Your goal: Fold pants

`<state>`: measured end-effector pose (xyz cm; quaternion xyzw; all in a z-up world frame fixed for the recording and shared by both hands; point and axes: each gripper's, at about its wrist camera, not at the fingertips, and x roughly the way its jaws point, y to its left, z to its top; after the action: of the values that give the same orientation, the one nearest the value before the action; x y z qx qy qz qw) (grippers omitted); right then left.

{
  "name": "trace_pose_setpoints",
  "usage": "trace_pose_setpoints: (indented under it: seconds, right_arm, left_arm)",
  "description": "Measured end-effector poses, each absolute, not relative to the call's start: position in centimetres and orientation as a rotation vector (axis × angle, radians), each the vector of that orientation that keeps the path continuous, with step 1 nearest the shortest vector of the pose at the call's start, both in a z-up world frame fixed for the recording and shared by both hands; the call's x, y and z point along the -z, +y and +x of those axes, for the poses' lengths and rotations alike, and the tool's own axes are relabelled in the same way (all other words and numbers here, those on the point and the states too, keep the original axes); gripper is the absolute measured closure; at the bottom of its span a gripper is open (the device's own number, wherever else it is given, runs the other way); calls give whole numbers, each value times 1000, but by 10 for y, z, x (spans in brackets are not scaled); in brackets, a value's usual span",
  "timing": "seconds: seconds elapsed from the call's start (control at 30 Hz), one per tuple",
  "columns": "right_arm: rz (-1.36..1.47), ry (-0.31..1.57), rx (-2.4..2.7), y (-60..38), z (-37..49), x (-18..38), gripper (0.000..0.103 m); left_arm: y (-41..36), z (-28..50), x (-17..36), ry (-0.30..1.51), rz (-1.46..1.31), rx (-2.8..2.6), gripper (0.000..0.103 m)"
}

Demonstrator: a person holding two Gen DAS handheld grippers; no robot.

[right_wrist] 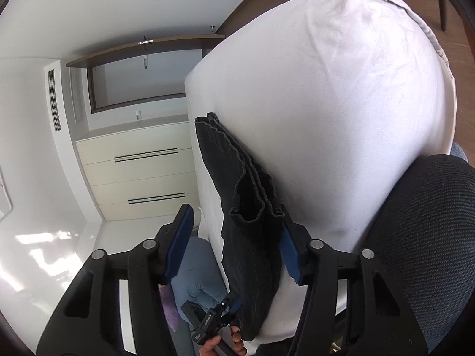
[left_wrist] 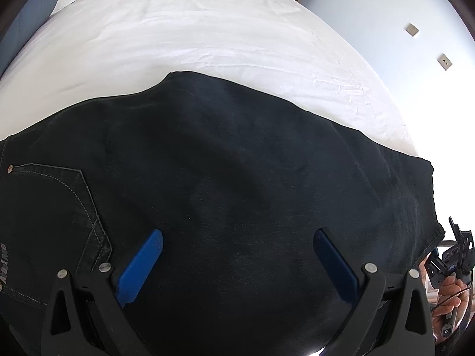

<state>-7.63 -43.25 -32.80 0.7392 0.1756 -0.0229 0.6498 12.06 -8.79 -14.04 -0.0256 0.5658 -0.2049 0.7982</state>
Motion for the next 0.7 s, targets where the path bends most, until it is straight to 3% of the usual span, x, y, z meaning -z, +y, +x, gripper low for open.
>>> trace_pose_setpoints:
  seconds: [0.13,0.4,0.7]
  right_arm:
    - [1674,387,42,-428,-63,327,61]
    - [1659,374,114,-434,-60,330,90]
    - [1537,441,221,-431,-51,308,93]
  left_arm:
    - [-94,116,135,1213,-51,439,0]
    - [-97,115,135,1208,-60,441,0]
    - [-90,115,138,1189,-70,458,0]
